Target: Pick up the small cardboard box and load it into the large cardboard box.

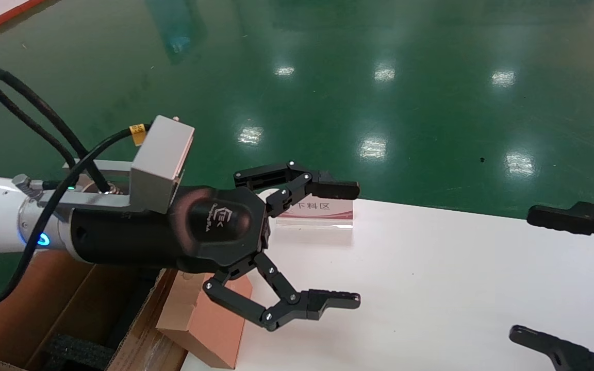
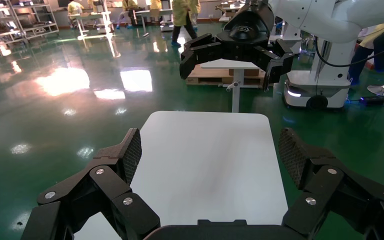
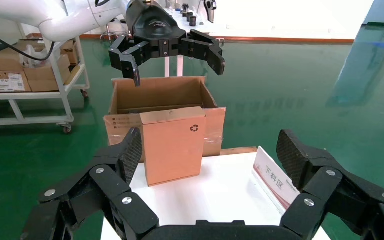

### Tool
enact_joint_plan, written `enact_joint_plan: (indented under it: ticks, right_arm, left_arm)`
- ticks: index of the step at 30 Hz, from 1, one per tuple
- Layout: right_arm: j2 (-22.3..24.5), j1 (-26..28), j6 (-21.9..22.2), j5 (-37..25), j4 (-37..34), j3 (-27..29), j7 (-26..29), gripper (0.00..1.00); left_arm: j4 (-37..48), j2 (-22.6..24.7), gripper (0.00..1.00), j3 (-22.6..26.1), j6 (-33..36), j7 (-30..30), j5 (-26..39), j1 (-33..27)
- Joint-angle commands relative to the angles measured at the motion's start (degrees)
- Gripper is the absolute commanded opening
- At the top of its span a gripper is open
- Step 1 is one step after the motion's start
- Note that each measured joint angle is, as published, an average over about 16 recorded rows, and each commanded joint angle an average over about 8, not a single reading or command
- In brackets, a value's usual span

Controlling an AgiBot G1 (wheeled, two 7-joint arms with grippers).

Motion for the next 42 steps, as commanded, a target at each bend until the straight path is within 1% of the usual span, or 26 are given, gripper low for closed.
enact_joint_plan:
  ticks: [1, 8, 12, 17, 21, 25, 28, 32, 35, 42]
  right_arm:
    - [0.00, 0.00, 0.00, 0.00, 0.00, 0.00, 0.00, 1.00]
    - [0.00, 0.00, 0.00, 0.00, 0.00, 0.00, 0.00, 1.00]
    - [0.00, 0.00, 0.00, 0.00, -0.02, -0.01, -0.01, 1.00]
    - [0.00, 0.02, -0.01, 0.01, -0.04, -0.03, -0.03, 1.00]
    - [0.00, 0.03, -0.01, 0.02, -0.05, -0.05, -0.04, 1.00]
    - [0.01, 0.04, -0.01, 0.03, -0.06, -0.07, -0.05, 1.00]
    - [0.01, 0.04, 0.00, 0.04, -0.06, -0.08, -0.05, 1.00]
    - [0.02, 0.05, 0.00, 0.05, -0.06, -0.10, -0.06, 1.00]
    - [0.03, 0.05, 0.01, 0.06, -0.06, -0.11, -0.07, 1.00]
    - [0.04, 0.06, 0.02, 0.08, -0.06, -0.14, -0.09, 1.00]
  left_arm:
    - [0.00, 0.00, 1.00, 0.00, 0.00, 0.00, 0.00, 0.00]
    - [0.01, -0.04, 1.00, 0.02, -0.03, -0.01, 0.09, 0.00]
    - [-0.20, -0.36, 1.00, 0.48, -0.61, -0.75, 1.33, -0.34]
    - [-1.72, -1.61, 1.00, 2.23, -2.52, -4.01, 6.42, -2.67]
    - [-3.15, -2.76, 1.00, 4.85, -3.24, -8.48, 13.51, -6.79]
    - [-3.89, -2.84, 1.00, 8.84, -1.60, -15.01, 22.71, -13.27]
    - [-4.08, -1.82, 1.00, 12.43, 0.97, -20.74, 29.52, -19.17]
    - [-4.03, -0.04, 1.00, 18.08, 3.96, -28.28, 36.13, -26.55]
    - [-3.90, 0.76, 1.00, 22.87, 4.88, -33.55, 38.33, -30.84]
    - [-3.87, 0.67, 1.00, 34.09, 5.13, -43.36, 39.59, -39.11]
